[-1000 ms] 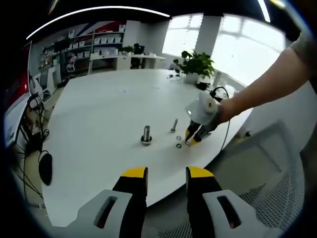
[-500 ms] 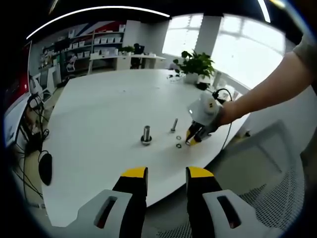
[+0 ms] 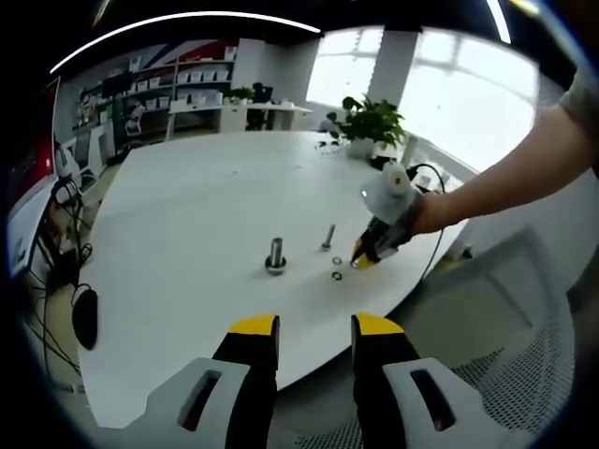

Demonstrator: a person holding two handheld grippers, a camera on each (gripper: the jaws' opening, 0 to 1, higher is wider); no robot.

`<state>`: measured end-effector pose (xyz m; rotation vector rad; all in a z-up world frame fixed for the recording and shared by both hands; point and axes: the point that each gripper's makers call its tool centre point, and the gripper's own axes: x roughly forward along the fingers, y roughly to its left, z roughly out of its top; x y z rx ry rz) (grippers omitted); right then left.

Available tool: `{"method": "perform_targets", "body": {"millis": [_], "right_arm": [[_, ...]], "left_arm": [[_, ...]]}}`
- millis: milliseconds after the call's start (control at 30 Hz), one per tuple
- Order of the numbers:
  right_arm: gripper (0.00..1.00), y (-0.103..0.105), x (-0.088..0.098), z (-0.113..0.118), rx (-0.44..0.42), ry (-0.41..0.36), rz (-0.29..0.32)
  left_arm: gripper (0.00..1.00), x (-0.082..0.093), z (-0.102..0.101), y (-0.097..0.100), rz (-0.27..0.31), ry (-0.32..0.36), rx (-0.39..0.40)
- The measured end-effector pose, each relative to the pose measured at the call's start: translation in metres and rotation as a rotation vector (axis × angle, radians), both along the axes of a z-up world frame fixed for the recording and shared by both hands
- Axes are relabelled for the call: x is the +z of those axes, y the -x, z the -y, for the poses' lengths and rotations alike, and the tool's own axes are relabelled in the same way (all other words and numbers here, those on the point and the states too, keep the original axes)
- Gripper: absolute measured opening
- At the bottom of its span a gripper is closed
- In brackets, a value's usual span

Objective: Place the washer onto the threaded stud by aligning its center hole with the stud, sliding it down to the base, and recovering from edge contact or off-axis alignment until the washer reaches the visible bottom stop.

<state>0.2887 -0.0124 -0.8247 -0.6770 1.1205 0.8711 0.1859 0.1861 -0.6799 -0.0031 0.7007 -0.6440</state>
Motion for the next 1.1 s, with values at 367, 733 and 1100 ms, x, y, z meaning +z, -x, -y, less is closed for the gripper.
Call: {"method": "perform_targets", "body": {"millis": [367, 733, 1100], "right_arm": [[0.14, -0.028, 0.026, -0.003, -0.041, -0.040, 0.066], [0.14, -0.048, 0.051, -0.005, -0.071, -0.074, 0.160], [0.14, -0.055, 0.054, -0.018, -0.030, -0.074, 0.194]], "left_arm": [[0.28, -0.001, 0.000, 0.001, -0.003, -0.004, -0.005], [0.29, -0.002, -0.002, 0.000, -0.008, -0.002, 0.010], [0.29, -0.001, -0.001, 0.001, -0.004, 0.000, 0.005]]}}
